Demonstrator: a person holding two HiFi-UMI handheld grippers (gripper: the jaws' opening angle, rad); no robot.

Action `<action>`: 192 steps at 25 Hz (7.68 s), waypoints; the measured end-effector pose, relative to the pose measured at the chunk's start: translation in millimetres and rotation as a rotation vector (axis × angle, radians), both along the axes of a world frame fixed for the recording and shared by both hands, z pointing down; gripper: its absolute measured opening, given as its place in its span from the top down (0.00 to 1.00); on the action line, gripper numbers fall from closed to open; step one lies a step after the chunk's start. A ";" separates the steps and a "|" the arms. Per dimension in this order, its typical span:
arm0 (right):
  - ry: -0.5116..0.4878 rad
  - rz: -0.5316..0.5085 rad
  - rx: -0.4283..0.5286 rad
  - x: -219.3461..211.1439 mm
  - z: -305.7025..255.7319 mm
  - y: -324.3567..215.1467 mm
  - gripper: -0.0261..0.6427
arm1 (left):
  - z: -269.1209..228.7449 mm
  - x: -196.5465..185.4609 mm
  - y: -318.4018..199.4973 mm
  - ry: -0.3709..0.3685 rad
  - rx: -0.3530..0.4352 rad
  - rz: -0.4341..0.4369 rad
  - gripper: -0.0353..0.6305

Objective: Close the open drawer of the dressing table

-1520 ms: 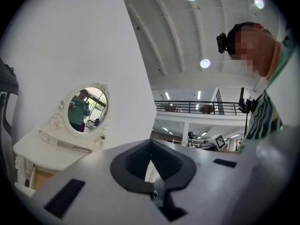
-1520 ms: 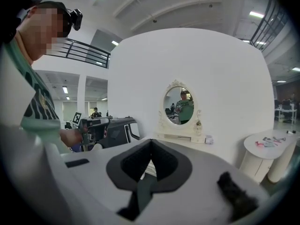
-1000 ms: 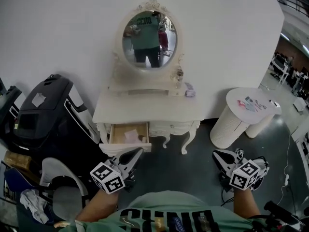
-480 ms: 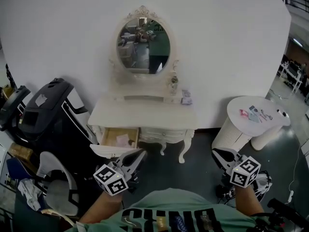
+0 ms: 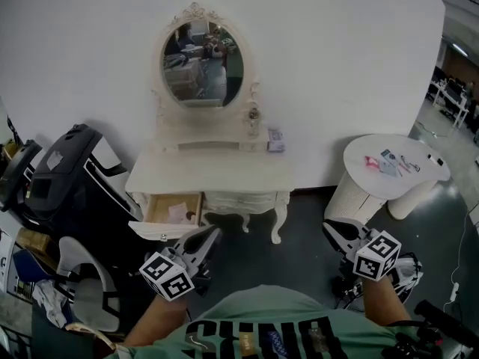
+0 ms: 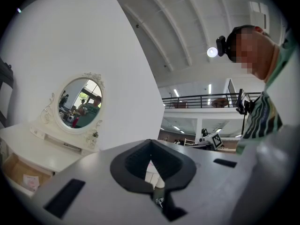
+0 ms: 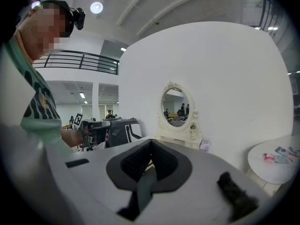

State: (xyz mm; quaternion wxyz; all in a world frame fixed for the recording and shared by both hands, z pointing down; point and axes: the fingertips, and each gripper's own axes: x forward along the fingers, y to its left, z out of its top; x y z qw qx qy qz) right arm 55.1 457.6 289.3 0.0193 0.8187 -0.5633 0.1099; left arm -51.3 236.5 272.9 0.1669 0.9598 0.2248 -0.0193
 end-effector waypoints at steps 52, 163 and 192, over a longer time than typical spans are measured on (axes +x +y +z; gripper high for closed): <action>0.031 0.154 -0.035 61.3 -15.4 -144.9 0.94 | -0.4 101.1 -146.1 0.005 -0.025 0.206 0.93; -0.109 -1.308 -0.065 194.7 70.9 -654.4 0.94 | 196.9 97.3 -405.7 -0.493 -0.099 -1.149 0.93; -0.157 -1.343 -0.250 120.0 154.4 -679.4 0.94 | 526.8 9.1 -415.4 -1.221 0.299 -0.738 0.68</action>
